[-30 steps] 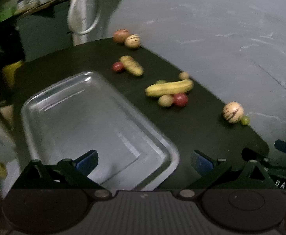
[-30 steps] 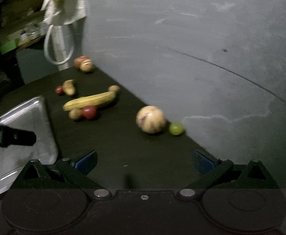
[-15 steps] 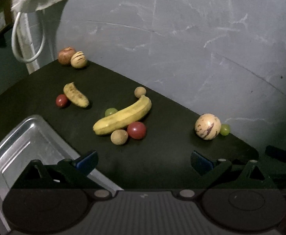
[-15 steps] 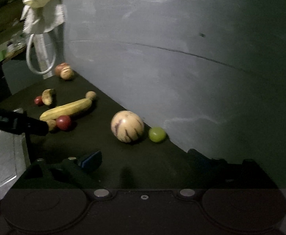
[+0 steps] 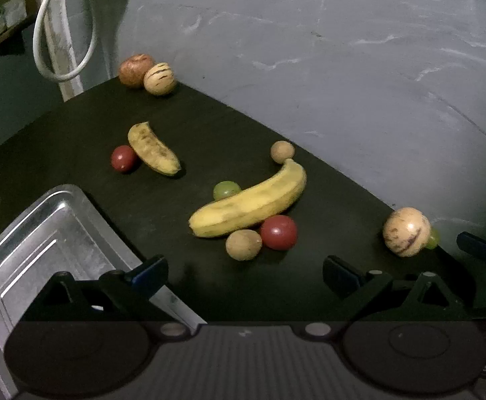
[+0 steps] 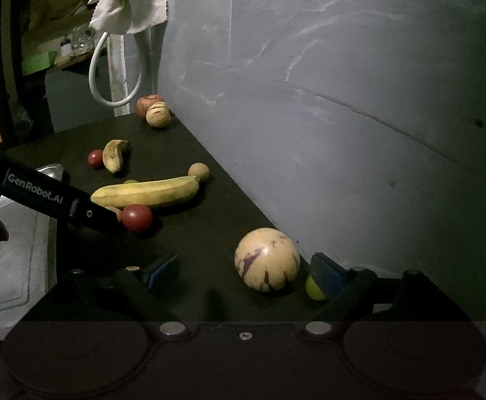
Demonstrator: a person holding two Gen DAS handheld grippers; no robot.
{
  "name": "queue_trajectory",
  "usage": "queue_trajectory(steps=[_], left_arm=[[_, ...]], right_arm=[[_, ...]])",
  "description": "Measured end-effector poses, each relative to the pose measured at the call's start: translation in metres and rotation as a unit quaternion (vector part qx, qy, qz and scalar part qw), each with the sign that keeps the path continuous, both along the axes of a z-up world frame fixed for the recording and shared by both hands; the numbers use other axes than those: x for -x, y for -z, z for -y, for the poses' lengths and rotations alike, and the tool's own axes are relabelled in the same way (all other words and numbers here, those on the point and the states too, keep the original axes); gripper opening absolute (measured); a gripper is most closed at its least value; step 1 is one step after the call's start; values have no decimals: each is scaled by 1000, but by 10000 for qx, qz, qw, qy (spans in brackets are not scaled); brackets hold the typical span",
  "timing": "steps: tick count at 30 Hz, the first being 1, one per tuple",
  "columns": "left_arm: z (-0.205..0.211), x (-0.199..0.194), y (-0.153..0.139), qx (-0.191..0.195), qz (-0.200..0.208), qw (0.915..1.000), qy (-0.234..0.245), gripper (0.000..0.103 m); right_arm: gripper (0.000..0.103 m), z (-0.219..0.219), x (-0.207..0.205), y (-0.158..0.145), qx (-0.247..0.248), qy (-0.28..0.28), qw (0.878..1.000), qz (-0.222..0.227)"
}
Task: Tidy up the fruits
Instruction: 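Move the right tool to the striped melon while the left tool approaches a small tan fruit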
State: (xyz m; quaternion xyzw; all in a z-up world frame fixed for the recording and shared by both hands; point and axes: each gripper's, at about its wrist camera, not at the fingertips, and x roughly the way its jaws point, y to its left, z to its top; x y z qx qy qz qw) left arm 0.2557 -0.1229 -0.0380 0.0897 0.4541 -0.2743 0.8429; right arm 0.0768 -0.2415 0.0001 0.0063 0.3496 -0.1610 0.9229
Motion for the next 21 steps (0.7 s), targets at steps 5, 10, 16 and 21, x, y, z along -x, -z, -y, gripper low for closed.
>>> queue_trajectory(steps=[5, 10, 16, 21], left_arm=[[2, -10, 7, 41, -118, 9999, -109, 98], [4, -17, 13, 49, -226, 9996, -189, 91], [6, -22, 20, 95, -364, 9990, -241, 80], [8, -22, 23, 87, -355, 9991, -217, 73]], right_arm=[[85, 5, -14, 6, 80, -9, 9999, -142], [84, 7, -24, 14, 151, -2, 9995, -266], [78, 10, -31, 20, 151, 22, 9992, -383], [75, 13, -34, 23, 125, 48, 9990, -427]])
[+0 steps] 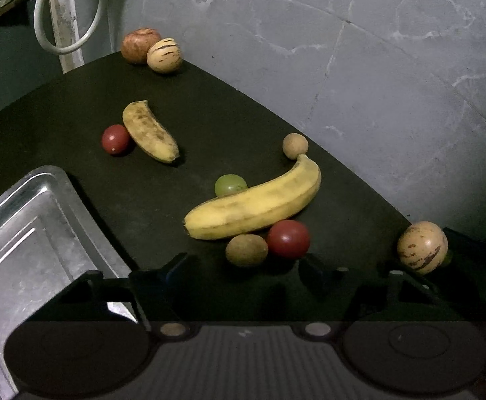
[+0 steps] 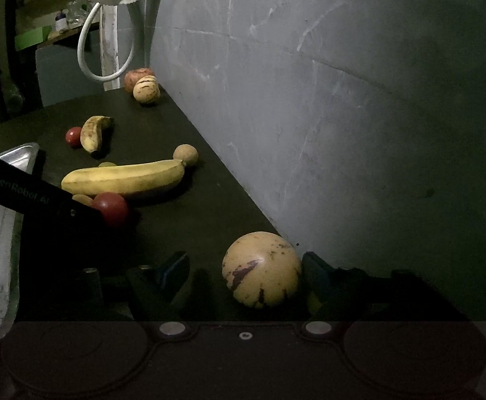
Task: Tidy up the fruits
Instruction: 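Move the right tool to the striped melon while the left tool approaches a small tan fruit, then close the right gripper on the striped melon while the left gripper grasps the tan fruit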
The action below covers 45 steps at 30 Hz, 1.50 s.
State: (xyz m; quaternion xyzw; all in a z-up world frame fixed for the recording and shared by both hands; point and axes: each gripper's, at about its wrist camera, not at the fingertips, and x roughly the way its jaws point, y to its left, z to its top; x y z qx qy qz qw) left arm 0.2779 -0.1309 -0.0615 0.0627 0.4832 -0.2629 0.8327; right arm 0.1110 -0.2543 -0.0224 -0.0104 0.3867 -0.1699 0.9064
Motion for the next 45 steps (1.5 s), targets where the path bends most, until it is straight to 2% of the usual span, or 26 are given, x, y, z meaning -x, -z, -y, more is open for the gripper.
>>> queue_trajectory(steps=[4, 7, 13, 19, 22, 45], left_arm=[[2, -2, 3, 15, -50, 10000, -42, 65], [2, -2, 4, 69, -81, 9999, -46, 63], [4, 2, 5, 147, -75, 9998, 70, 49], [3, 3, 5, 124, -49, 9999, 54, 45], [3, 2, 6, 161, -90, 9998, 68, 32], [18, 0, 7, 225, -142, 9996, 66, 30]], right_arm=[[71, 2, -1, 2, -26, 52, 10000, -35], [69, 3, -1, 3, -48, 79, 10000, -21], [55, 6, -1, 3, -81, 152, 9998, 20], [55, 6, 2, 2, -208, 60, 9997, 69], [55, 5, 3, 2, -264, -24, 9996, 82], [54, -1, 6, -2, -528, -312, 9980, 126]])
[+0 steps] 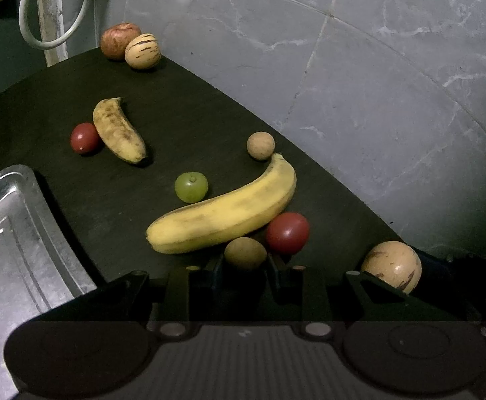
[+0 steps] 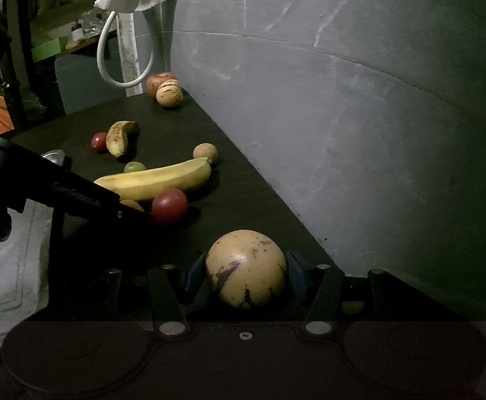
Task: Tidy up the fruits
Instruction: 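Close the right gripper on the striped melon while the left gripper grasps the tan fruit, then carry both fruits over the metal tray and open both grippers to drop them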
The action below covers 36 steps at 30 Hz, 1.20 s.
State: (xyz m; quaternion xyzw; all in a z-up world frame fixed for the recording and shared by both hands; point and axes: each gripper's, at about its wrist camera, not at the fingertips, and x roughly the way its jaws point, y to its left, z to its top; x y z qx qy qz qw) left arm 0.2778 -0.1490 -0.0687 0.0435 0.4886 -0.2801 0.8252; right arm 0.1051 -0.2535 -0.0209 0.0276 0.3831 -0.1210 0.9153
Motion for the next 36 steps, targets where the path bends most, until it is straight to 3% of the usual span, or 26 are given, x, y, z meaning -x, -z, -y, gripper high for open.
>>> queue_trajectory(steps=[14, 24, 30, 36], left_arm=[[-16, 16, -6, 119, -42, 9999, -111, 30], [-60, 27, -26, 330, 93, 9968, -718, 30], [-111, 25, -41, 386, 273, 9878, -1484, 30], [-171, 15, -46, 292, 377, 9696, -2399, 30]], right_arm=[[54, -19, 2, -8, -69, -308, 9995, 89], [54, -58, -26, -25, -59, -1206, 9923, 269], [54, -102, -58, -35, -114, -2092, 9770, 405], [54, -147, -100, -38, -127, -2918, 9554, 433]])
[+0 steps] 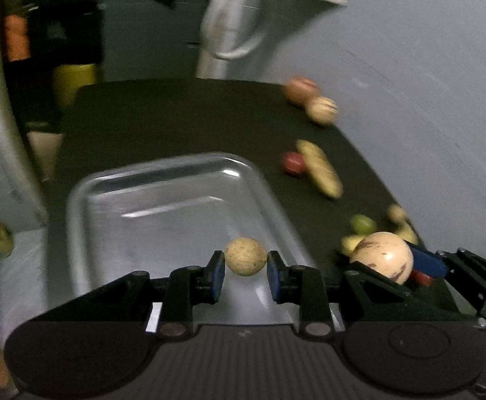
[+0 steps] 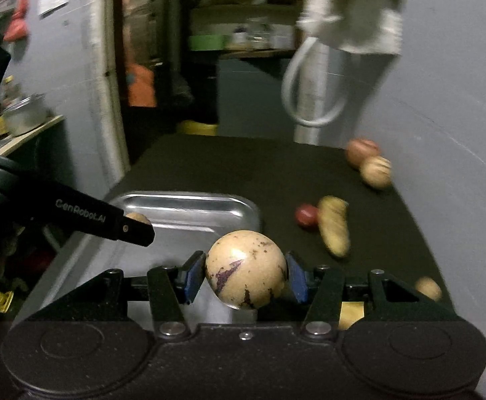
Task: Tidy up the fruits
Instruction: 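Carry both fruits over the metal tray and open both grippers to drop them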
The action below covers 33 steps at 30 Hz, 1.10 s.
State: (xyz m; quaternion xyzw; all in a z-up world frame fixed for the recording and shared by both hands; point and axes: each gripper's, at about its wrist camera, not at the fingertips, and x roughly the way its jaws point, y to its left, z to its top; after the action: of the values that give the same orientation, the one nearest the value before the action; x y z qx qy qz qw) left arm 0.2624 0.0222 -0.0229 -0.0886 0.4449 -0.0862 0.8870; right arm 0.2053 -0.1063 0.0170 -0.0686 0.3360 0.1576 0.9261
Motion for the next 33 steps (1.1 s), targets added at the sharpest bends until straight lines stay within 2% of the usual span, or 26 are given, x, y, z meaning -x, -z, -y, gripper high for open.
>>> queue_trajectory(steps=[5, 12, 16, 28, 33], left_arm=[[-40, -14, 0, -70, 41, 9984, -552, 30], [-74, -38, 14, 42, -185, 9944, -1044, 30], [-82, -44, 22, 83, -235, 9930, -1152, 30], [-85, -57, 38, 114, -394, 9922, -1175, 31], [-89, -56, 36, 199, -413, 9910, -1258, 36]], right_arm=[[54, -27, -40, 9, -89, -445, 9989, -139], [54, -47, -85, 36, 13, -519, 9981, -328], [54, -52, -98, 46, 103, -562, 9977, -367], [55, -55, -100, 53, 210, -509, 9978, -369], [64, -50, -86, 43, 215, -498, 9984, -168]])
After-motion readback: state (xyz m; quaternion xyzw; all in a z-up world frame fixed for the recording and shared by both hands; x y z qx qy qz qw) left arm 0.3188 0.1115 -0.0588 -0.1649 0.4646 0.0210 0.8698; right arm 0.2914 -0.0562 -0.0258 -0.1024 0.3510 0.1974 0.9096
